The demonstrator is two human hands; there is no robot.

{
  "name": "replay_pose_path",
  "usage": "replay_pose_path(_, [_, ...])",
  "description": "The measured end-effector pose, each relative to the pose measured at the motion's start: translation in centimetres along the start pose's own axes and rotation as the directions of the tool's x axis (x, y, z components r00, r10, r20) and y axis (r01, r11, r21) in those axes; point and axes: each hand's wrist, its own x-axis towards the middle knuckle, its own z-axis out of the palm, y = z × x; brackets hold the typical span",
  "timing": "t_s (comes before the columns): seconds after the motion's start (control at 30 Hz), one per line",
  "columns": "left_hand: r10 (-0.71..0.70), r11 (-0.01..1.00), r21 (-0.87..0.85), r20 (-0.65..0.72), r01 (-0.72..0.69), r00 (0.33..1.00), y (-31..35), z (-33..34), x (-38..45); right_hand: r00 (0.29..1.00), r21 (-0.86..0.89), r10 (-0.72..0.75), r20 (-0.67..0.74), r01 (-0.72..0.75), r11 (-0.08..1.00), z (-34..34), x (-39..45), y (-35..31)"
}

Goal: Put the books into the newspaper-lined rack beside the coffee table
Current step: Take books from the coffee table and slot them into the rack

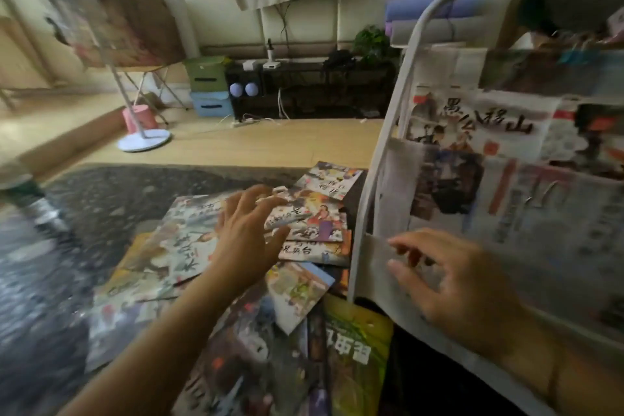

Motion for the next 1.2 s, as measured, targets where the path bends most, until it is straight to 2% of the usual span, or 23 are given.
replay_pose_path(0.07, [-0.093, 0.995, 0.044, 0.234, 0.085, 0.968, -4.4, -0.4, -4.4, 0.953, 0.115, 0.219, 0.211, -0.246, 0.962, 5.0, -2.7, -0.7])
replay_pose_path(0.13, [-0.162, 0.986, 0.111, 0.421, 0.126, 0.892, -7.9, -1.0, -8.3, 0.837, 0.174, 0.383, 0.39, -0.475, 0.862, 9.4, -4.5, -1.3])
replay_pose_path(0.2, [-0.222, 0.972, 0.188, 0.513, 0.144, 0.829, -10.0, -1.2, -11.6, 0.756, 0.139, 0.436, 0.488, -0.56, 0.817, 12.9, -5.6, -2.3])
replay_pose_path(0.23, [-0.245, 0.963, 0.228, 0.534, 0.141, 0.809, -10.5, -1.2, -12.9, 0.751, 0.08, 0.422, 0.509, -0.529, 0.845, 14.3, -5.8, -2.8])
replay_pose_path(0.3, [-0.265, 0.953, 0.268, 0.523, 0.139, 0.81, -10.3, -0.8, -14.9, 0.746, -0.055, 0.399, 0.533, -0.441, 0.896, 16.1, -5.7, -3.7])
replay_pose_path(0.43, [-0.321, 0.938, 0.282, 0.494, 0.201, 0.808, -9.4, -0.1, -16.5, 0.757, -0.184, 0.452, 0.472, -0.416, 0.89, 18.1, -4.4, -4.7])
replay_pose_path(0.57, [-0.313, 0.942, 0.255, 0.448, 0.216, 0.837, -8.8, 0.0, -16.5, 0.722, -0.156, 0.498, 0.48, -0.489, 0.858, 19.0, -4.1, -4.1])
replay_pose_path(0.77, [-0.312, 0.948, 0.202, 0.423, 0.248, 0.85, -7.9, 0.4, -16.6, 0.693, 0.013, 0.511, 0.508, -0.599, 0.8, 16.9, -4.3, -2.8])
replay_pose_path(0.83, [-0.3, 0.954, 0.141, 0.38, 0.266, 0.875, -7.3, 0.5, -16.3, 0.691, 0.038, 0.511, 0.512, -0.612, 0.79, 16.1, -4.3, -2.4])
replay_pose_path(0.97, [-0.297, 0.943, -0.042, 0.342, 0.33, 0.891, -5.8, 0.0, -15.4, 0.738, 0.095, 0.49, 0.463, -0.591, 0.801, 14.1, -4.1, -1.7])
replay_pose_path(1.1, [-0.299, 0.841, -0.293, 0.448, 0.455, 0.843, -3.5, -0.3, -14.1, 0.79, 0.092, 0.469, 0.396, -0.542, 0.835, 10.1, -2.5, -1.1])
replay_pose_path(1.2, [-0.245, 0.739, -0.487, 0.451, 0.466, 0.858, -0.7, -0.1, -12.5, 0.866, 0.017, 0.412, 0.284, -0.434, 0.901, 6.0, -1.0, -1.3])
